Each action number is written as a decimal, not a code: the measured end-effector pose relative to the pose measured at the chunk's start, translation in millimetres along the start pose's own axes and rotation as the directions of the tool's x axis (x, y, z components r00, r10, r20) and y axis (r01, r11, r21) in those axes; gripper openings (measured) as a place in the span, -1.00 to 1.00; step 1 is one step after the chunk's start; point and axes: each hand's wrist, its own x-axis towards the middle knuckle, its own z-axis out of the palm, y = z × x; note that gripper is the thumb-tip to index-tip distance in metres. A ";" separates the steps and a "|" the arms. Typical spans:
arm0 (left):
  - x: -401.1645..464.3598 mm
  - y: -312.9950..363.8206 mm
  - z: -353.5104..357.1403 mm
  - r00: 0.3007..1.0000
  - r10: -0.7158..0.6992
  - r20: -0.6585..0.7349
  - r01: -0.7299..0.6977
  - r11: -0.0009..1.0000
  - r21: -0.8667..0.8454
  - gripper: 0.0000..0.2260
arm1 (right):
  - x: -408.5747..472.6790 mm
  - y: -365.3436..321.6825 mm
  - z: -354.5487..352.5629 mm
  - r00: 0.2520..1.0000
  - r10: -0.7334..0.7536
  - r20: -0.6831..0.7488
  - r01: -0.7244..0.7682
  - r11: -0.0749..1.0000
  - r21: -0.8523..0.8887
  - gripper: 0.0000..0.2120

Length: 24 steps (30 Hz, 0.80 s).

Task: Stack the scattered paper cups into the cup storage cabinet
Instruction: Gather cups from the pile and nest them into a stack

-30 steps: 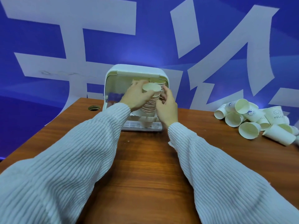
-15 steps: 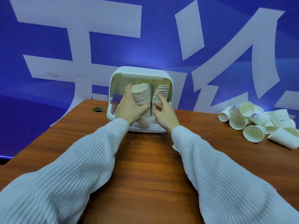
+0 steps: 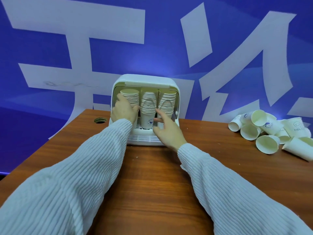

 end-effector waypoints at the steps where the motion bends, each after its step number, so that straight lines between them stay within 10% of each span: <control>1: 4.2 0.0 2.1 1.000 -0.022 -0.004 0.022 0.999 -0.031 -0.40 | 0.5 1.3 0.0 1.000 -0.007 0.002 0.007 1.000 -0.009 -0.34; 12: 20.7 -6.4 10.0 0.998 -0.012 0.063 0.018 0.994 -0.107 -0.37 | 6.3 10.3 -2.6 0.996 -0.015 -0.085 0.031 0.983 0.184 -0.46; 18: -37.3 3.3 3.6 0.943 0.263 -0.206 -0.294 0.946 -0.138 -0.55 | -7.9 21.5 -21.1 0.955 0.072 -0.286 0.001 0.969 0.247 -0.66; 24: -108.8 42.7 30.9 0.884 0.465 -0.042 -0.457 0.844 -0.282 -0.70 | -33.9 41.9 -54.2 0.922 0.142 -0.360 -0.083 0.981 0.174 -0.74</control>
